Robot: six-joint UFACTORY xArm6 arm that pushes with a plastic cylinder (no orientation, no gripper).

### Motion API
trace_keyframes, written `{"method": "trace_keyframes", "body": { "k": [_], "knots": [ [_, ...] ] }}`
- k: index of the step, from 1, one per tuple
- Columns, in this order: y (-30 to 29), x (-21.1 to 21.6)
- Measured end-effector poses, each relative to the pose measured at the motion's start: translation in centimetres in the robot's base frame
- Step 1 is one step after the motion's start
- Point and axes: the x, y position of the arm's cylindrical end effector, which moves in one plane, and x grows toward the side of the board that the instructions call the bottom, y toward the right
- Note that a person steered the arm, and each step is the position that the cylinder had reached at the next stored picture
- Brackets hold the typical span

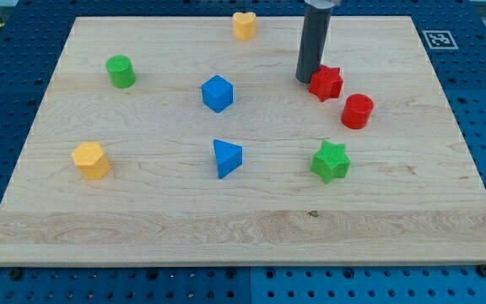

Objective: Keep blue cube above blue triangle

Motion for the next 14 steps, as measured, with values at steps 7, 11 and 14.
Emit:
{"method": "trace_keyframes", "body": {
  "k": [7,11,14],
  "knots": [
    [-9.3,3.6],
    [-14.3,3.6],
    [-18.0,4.3]
  ]
}}
